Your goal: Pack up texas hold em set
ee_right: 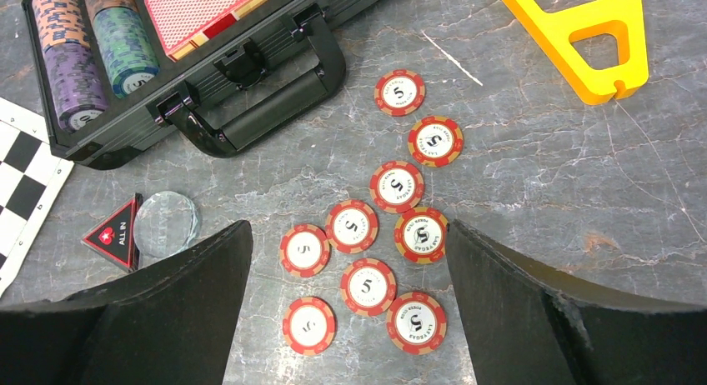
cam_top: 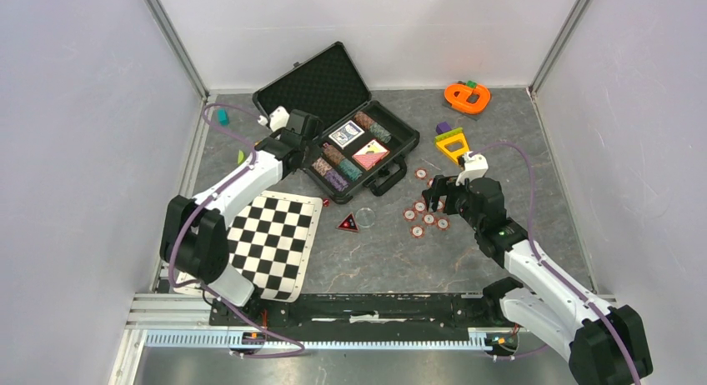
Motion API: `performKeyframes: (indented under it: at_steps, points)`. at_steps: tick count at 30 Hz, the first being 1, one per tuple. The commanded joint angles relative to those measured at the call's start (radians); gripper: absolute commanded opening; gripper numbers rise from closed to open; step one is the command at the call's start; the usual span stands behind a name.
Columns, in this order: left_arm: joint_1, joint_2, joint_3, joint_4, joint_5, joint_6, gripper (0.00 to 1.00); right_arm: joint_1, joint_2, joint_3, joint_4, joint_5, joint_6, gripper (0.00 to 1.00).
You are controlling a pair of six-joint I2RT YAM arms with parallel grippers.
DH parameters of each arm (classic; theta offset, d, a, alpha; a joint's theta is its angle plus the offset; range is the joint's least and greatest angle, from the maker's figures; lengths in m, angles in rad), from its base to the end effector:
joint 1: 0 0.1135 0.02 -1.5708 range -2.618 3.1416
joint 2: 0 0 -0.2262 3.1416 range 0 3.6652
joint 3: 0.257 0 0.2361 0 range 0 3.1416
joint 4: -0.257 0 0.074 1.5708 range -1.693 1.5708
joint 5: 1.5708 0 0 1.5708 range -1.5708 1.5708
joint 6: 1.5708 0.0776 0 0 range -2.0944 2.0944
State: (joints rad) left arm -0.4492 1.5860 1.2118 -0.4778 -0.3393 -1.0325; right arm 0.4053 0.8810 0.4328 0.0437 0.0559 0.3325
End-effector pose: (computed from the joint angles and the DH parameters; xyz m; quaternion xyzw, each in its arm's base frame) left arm 0.3308 -0.1308 0.2013 -0.3222 0.8666 -0.1173 0.3625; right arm 0.2288 0.0934 0.1835 -0.0150 0.8344 0.1767 0.5218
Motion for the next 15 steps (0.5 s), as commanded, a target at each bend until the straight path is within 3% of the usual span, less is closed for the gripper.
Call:
performKeyframes:
  at_steps: [1,3,7,15]
  points:
    - [0.008,-0.012,0.043,0.035,-0.082,0.123,0.11,0.003,-0.001,-0.002,0.026,-0.007,-0.007,0.91]
    - [0.015,0.012,0.057,0.061,-0.088,0.177,0.02,0.003,-0.002,-0.002,0.025,-0.007,-0.007,0.91]
    - [0.031,0.076,0.1,0.126,-0.043,0.368,0.02,0.003,-0.002,-0.002,0.024,-0.007,-0.009,0.91]
    - [0.085,0.235,0.24,0.057,-0.037,0.528,0.03,0.004,0.011,0.001,0.022,-0.012,-0.012,0.91]
